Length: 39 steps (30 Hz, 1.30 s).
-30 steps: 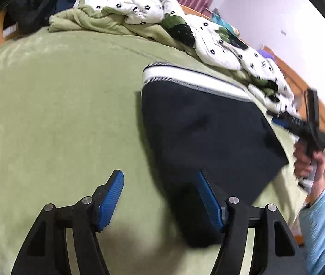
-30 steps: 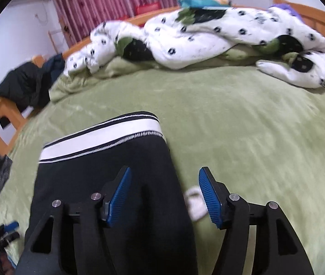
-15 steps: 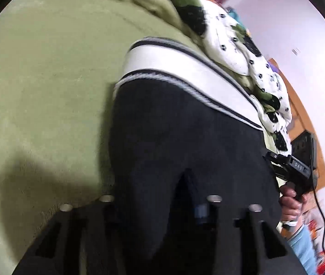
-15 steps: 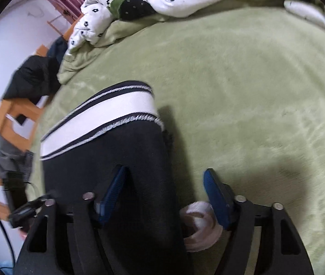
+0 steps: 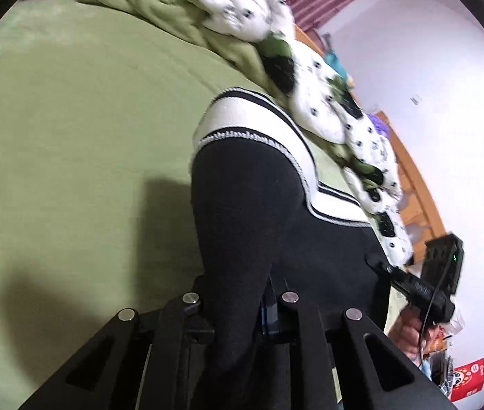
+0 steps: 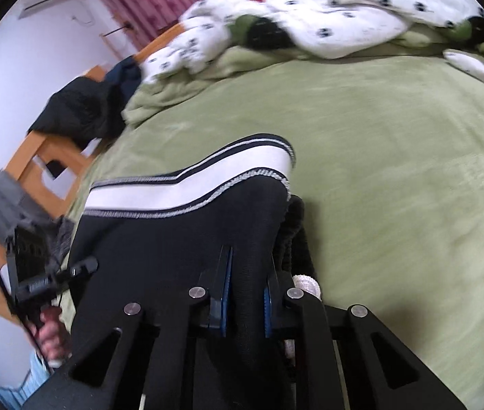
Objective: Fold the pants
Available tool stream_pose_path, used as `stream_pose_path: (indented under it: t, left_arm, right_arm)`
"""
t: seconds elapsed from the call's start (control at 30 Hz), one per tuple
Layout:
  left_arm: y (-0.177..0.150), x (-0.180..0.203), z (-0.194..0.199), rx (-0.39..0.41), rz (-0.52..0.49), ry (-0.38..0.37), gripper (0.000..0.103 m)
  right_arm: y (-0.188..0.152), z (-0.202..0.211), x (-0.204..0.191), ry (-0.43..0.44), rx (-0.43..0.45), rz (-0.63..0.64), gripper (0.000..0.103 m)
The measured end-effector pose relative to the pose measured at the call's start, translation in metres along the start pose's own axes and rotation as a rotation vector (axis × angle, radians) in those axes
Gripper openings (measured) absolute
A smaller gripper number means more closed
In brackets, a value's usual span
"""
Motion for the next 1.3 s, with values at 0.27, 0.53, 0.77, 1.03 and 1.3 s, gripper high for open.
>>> stream_pose_path:
  t: [0.27,0.53,0.77,1.03,1.3]
  left_arm:
    - [-0.004,-0.067,0.005,-0.093,-0.135,0.282,0.044]
    - [-0.002,-0.03,0.038,0.165,-0.317,0.419,0.047]
    - [0.034,0.019,0.01,0.224,-0.396,0.371,0.047]
    - [0.04,-0.016,-0.043,0.247,-0.453,0.553,0.052]
    - [0.042,-0.019,-0.044,0.277,-0.395,0.521,0.058]
  right_arm:
    - [-0.044,-0.068,-0.043,-0.179,0.039,0.116,0.021]
    - [-0.018,-0.011,-0.041,-0.309,0.124,0.117,0.029]
    - [0.03,-0.058,-0.08,-0.248,0.124,0.21,0.03]
    - [0.022,-0.118,-0.053,-0.316,0.003,0.23,0.027]
    - [0.019,-0.116,-0.054,-0.324,0.033,0.239,0.03]
Point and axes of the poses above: each gripper's, at about its wrist camera, not at the fingertips, and z roughly against the way its jaws point, x to its right, y to its top, the point moved 3 cm from there along -z, roughly the way its jaws point, and after that the axes turned 10 degrees about z, right-handed, at the moved point
